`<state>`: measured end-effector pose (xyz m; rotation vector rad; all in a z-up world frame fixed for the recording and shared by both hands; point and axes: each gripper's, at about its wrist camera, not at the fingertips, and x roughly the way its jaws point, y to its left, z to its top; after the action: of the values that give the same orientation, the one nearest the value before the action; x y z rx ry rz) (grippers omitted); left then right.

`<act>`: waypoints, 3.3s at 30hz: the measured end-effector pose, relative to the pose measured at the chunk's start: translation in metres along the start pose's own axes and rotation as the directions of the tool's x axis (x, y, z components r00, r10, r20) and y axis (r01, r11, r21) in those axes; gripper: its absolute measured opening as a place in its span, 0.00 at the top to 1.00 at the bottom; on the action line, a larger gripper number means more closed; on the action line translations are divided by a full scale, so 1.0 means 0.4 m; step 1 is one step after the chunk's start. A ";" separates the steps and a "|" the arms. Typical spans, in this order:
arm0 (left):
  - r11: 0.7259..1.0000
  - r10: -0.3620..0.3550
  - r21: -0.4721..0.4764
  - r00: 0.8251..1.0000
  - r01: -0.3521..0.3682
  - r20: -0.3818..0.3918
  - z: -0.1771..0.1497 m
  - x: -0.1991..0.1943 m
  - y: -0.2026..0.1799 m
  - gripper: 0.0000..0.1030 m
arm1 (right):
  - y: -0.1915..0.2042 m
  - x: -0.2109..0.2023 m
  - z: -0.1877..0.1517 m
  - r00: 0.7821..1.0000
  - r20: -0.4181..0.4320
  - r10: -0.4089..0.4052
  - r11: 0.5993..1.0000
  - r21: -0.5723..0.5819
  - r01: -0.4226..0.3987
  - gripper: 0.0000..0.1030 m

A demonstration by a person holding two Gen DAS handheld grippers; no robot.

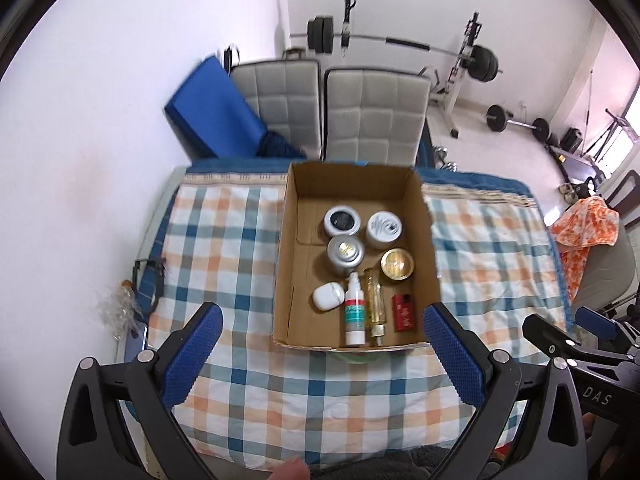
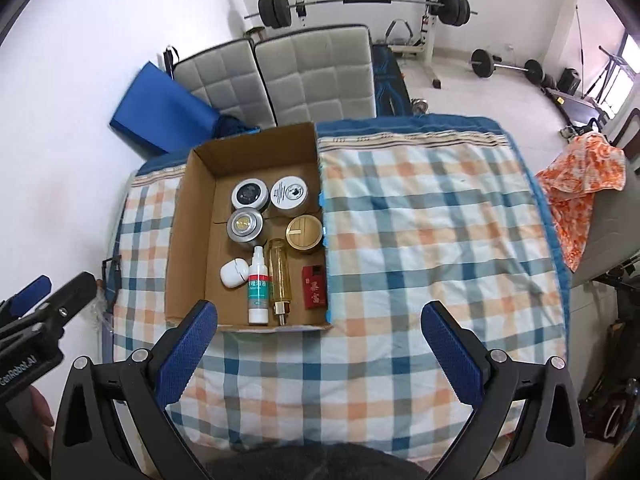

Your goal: Organize rigid objects

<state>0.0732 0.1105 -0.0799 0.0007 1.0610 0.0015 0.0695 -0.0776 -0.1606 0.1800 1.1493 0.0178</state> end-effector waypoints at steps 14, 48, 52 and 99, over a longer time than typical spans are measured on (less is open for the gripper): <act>1.000 0.004 0.009 0.998 -0.005 0.059 -0.028 -0.169 -0.044 0.00 | -0.052 -0.245 -0.039 0.995 0.098 -0.028 1.000 -0.007 0.028 0.00; 0.999 -0.015 0.034 0.999 0.014 0.048 -0.054 -0.220 -0.071 0.00 | -0.030 -0.368 -0.049 0.981 0.175 -0.087 0.994 -0.055 0.098 0.00; 0.999 -0.021 0.044 0.999 0.019 0.050 -0.052 -0.220 -0.077 0.00 | -0.031 -0.370 -0.051 0.979 0.178 -0.100 0.993 -0.049 0.110 0.00; 0.998 -0.032 0.048 0.997 0.028 0.068 -0.035 -0.221 -0.072 0.00 | -0.039 -0.372 -0.032 0.969 0.202 -0.139 0.990 -0.003 0.142 0.00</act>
<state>0.0178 0.0818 -0.0095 0.0273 0.9920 -0.0503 -0.0045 -0.1070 -0.0334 0.0820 0.9565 -0.1135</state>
